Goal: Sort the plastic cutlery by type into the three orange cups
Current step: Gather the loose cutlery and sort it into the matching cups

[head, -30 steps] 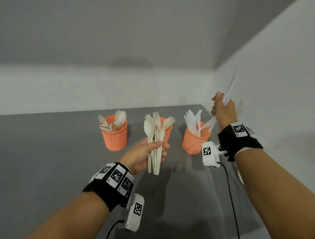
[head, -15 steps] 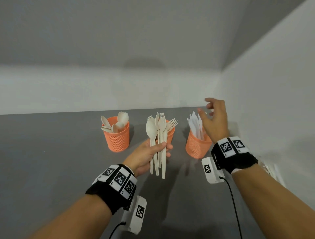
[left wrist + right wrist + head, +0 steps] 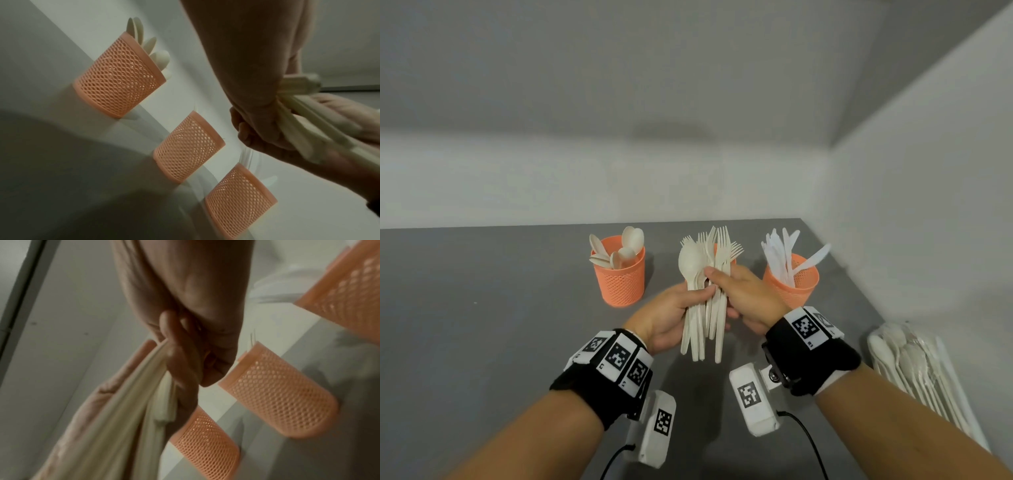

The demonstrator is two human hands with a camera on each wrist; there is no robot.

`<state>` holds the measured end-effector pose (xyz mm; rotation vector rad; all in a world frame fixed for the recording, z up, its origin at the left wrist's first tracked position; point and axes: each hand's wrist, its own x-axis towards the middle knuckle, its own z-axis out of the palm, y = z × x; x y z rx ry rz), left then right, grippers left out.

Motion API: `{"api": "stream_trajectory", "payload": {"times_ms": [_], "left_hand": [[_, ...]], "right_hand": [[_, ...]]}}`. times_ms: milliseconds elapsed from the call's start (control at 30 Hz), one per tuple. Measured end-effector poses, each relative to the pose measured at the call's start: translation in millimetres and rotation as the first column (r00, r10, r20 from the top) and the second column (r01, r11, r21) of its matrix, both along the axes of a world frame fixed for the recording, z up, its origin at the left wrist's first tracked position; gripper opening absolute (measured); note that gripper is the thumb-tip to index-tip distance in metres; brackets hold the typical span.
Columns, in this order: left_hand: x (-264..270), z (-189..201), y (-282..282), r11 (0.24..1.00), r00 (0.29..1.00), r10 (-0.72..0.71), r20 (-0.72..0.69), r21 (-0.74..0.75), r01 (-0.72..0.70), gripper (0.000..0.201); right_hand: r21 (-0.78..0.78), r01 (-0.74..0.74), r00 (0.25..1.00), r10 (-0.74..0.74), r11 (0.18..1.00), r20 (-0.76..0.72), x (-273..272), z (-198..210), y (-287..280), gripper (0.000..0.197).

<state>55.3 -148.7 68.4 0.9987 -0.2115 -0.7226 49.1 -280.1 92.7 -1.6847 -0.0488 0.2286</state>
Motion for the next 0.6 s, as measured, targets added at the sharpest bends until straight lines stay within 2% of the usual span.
{"api": "stream_trajectory", "payload": {"times_ms": [133, 333, 467, 600], "left_hand": [[0, 0, 9, 1.000, 0.999, -0.006, -0.031, -0.018, 0.006, 0.030], [1, -1, 20, 0.998, 0.994, 0.049, -0.095, -0.022, -0.051, 0.034], [0, -1, 24, 0.995, 0.995, 0.093, -0.041, 0.046, -0.091, 0.026], [-1, -4, 27, 0.989, 0.997, 0.072, 0.018, 0.126, -0.074, 0.031]], "right_hand": [[0.132, 0.035, 0.998, -0.029, 0.991, -0.047, -1, 0, 8, 0.027], [0.222, 0.103, 0.994, -0.095, 0.970, -0.046, 3, -4, 16, 0.033], [0.289, 0.070, 0.997, -0.062, 0.955, -0.034, 2, -3, 20, 0.033], [0.242, 0.031, 0.999, -0.022, 0.970, -0.041, 6, -9, 23, 0.034]]}}
